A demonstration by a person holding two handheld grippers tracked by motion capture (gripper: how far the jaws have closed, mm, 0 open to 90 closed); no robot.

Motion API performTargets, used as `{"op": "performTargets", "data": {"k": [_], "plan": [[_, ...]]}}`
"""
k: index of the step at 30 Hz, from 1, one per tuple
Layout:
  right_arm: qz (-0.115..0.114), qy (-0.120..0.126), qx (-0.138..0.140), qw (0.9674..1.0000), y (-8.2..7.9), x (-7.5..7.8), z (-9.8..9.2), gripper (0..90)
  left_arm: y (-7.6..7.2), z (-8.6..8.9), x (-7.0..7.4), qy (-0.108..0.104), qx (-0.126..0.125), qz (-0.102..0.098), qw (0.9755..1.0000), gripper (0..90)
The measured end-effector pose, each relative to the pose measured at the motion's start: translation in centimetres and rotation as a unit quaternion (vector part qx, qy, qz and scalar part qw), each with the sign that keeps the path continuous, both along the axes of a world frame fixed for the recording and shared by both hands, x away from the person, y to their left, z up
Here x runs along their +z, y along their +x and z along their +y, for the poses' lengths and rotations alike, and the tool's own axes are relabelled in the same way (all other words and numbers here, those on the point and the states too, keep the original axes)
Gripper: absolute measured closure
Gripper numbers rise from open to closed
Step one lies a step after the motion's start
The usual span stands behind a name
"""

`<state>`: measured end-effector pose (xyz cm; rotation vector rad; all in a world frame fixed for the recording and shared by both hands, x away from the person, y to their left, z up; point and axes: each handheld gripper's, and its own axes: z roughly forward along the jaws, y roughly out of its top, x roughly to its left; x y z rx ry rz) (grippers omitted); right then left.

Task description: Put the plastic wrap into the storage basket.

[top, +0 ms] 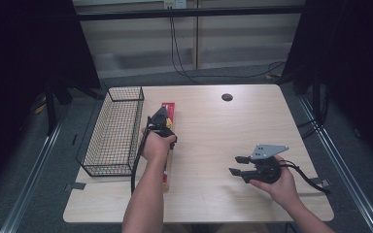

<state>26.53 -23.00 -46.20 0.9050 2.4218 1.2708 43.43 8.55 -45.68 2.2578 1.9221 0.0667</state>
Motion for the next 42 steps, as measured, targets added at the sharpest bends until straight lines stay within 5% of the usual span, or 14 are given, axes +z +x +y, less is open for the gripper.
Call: {"op": "performTargets", "data": {"k": [8, 13, 27, 37, 42], "plan": [[-0.002, 0.004, -0.001, 1.0, 0.1, 0.0, -0.1, 49.4, -0.6, -0.2, 1.1, 0.003, -0.017, 0.026, 0.9995, 43.5], [-0.004, 0.002, -0.002, 1.0, 0.0, 0.1, -0.1, 49.3, -1.1, -0.2, 2.1, -0.005, -0.034, 0.014, 0.9993, 43.9], [-0.005, 0.008, -0.005, 0.9999, 0.1, 0.2, -0.2, 47.2, -1.4, 0.5, 6.0, -0.033, -0.065, 0.017, 0.9972, 44.0], [-0.013, 0.011, -0.021, 0.9996, 0.3, 0.3, -0.2, 16.8, -1.9, 2.1, 8.4, -0.035, -0.071, 0.018, 0.9967, 43.9], [-0.008, 0.004, -0.026, 0.9996, 0.4, 0.1, 0.0, 9.2, -2.0, 3.0, 9.3, -0.029, -0.071, 0.016, 0.9969, 43.8]]}}
